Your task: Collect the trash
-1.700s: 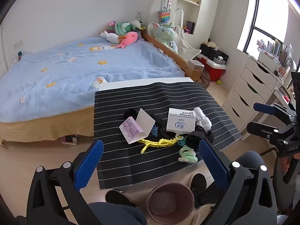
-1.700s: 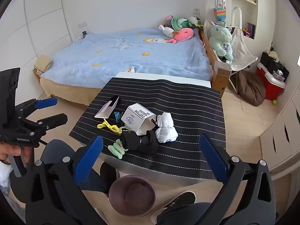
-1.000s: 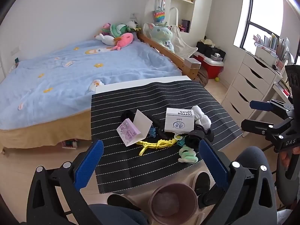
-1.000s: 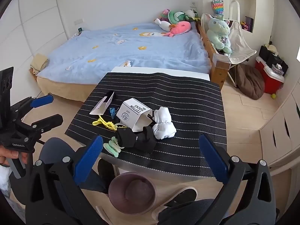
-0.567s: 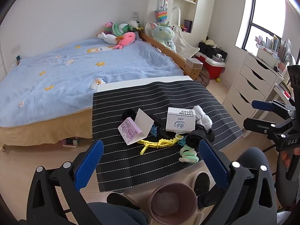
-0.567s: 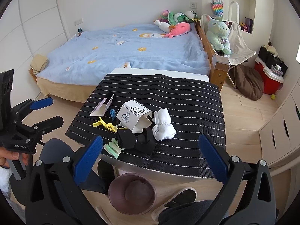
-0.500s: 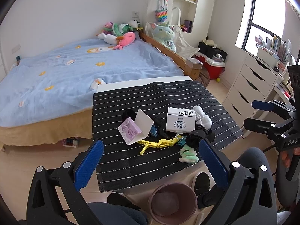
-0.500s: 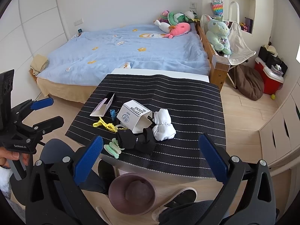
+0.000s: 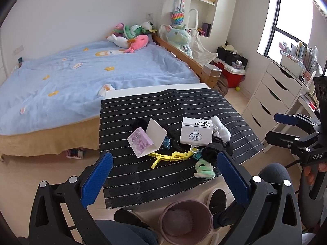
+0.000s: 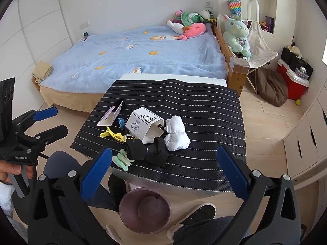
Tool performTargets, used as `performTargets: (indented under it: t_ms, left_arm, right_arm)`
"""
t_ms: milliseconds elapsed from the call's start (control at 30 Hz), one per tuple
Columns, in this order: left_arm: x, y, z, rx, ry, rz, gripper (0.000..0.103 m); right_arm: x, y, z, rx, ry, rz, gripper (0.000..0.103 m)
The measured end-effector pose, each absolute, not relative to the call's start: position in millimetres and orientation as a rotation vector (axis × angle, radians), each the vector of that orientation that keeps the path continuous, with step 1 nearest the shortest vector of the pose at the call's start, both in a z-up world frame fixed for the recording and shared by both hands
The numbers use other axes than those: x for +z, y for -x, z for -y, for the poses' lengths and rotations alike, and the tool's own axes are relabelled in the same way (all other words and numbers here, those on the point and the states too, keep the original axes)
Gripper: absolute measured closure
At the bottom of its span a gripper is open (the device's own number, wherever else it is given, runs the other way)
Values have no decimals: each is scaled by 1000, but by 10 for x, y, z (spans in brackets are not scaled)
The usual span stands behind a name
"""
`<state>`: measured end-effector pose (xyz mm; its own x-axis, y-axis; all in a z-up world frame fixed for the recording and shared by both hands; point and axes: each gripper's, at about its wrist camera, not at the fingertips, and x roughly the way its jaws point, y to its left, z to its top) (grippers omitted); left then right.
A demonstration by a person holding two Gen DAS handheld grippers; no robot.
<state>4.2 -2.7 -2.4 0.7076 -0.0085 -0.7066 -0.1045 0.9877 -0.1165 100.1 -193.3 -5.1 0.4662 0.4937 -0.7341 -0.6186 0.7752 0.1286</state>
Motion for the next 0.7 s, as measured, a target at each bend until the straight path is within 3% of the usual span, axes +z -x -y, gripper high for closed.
performTargets:
  t_ms: [700]
  left_arm:
    - [-88, -143, -31, 70, 181, -817, 5]
  right_arm:
    - [-82, -1026, 1910, 697, 172, -845, 3]
